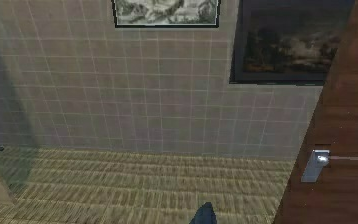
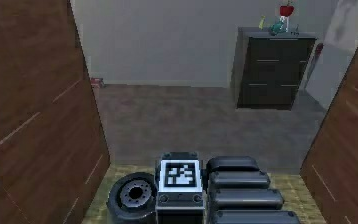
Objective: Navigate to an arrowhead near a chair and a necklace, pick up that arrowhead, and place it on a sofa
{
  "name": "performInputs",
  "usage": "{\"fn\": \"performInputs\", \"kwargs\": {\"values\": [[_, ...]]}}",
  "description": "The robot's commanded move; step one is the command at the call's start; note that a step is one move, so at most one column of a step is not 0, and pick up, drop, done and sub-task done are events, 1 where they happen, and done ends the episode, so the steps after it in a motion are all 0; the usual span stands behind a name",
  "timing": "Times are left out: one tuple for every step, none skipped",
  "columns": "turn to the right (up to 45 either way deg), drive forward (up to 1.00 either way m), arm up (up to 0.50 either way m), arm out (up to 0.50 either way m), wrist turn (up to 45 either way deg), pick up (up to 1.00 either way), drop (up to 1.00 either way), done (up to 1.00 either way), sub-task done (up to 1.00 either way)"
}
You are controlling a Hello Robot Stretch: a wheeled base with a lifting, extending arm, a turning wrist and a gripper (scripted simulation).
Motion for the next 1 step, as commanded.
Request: {"fn": "performInputs", "kwargs": {"values": [[21.0, 0.00, 0.00, 0.00, 0.0, 0.00, 0.00, 0.00, 0.00]]}}
